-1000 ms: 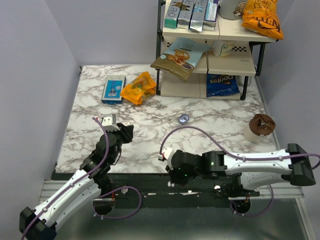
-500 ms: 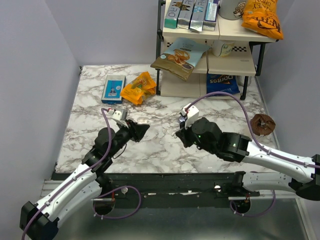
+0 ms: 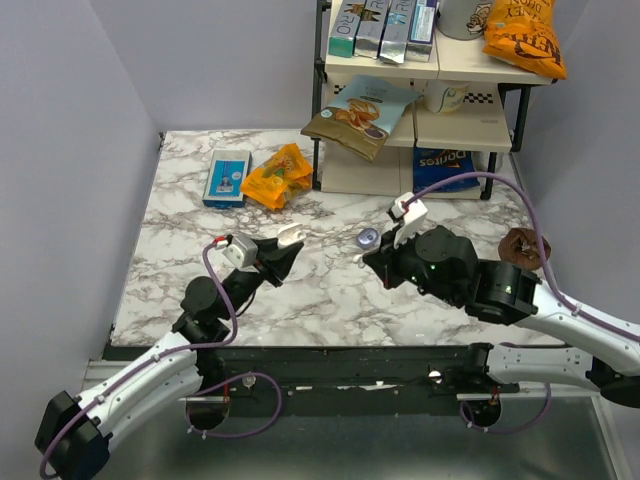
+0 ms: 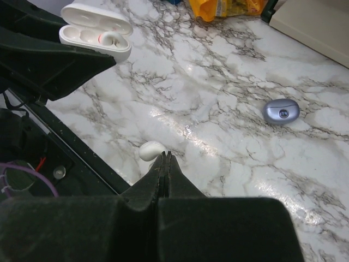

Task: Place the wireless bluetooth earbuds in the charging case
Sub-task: Place the earbud at the center of the board.

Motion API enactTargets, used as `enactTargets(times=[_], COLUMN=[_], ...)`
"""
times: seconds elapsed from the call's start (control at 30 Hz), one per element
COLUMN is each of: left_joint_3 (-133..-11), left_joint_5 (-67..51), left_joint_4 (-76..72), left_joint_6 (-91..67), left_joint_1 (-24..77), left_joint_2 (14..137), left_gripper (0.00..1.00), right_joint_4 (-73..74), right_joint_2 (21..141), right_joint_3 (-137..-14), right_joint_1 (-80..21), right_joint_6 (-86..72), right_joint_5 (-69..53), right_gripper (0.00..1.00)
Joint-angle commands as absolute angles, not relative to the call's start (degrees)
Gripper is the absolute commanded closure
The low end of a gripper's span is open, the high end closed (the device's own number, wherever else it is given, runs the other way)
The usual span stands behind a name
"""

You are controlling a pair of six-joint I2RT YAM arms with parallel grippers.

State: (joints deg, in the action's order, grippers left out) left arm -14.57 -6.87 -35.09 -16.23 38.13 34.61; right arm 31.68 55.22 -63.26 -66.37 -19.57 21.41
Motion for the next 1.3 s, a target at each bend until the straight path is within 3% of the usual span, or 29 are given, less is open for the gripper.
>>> enactTargets(times=[0.0,0.23,0.37,0.7,1.03,1.27], left_joint_3=[-15.4,-15.6,-17.7,-24.1,-25.1,-23.6], left_joint_5=[8.5,25.7,28.3,30.9,10.2,4.1], left_joint_4=[-46.0,-64.0,-73.5,-82.0,-78.3,-78.4], left_joint_6=[5.7,23.9,30.0,26.8,19.5,17.3], left_joint_1=[44.9,55.7,57.8,58.0,57.8,57.6], left_joint_2=[37.4,48.7,56.1,65.1,65.7,65.7], left_gripper=[1.00,1.00,1.00,1.00,1.00,1.00], right_joint_4=[35.5,33.7,33.5,35.7,38.0,41.4], right_joint_2=[56.0,57.9,60.5,64.1,68.4,70.3], right_joint_3=[-68.6,-74.4,-77.9,-83.6,-89.3,-91.9], right_joint_1=[-66.4,-66.4,-66.4,-66.4,-66.4,-66.4], right_joint_6=[-23.4,-25.0,-24.5,-25.8,-28.8,-27.4], right_joint_5=[23.5,30.0,29.8,31.8,32.2,30.0], right_gripper=[0.99,0.99,1.00,1.00,0.99,0.99])
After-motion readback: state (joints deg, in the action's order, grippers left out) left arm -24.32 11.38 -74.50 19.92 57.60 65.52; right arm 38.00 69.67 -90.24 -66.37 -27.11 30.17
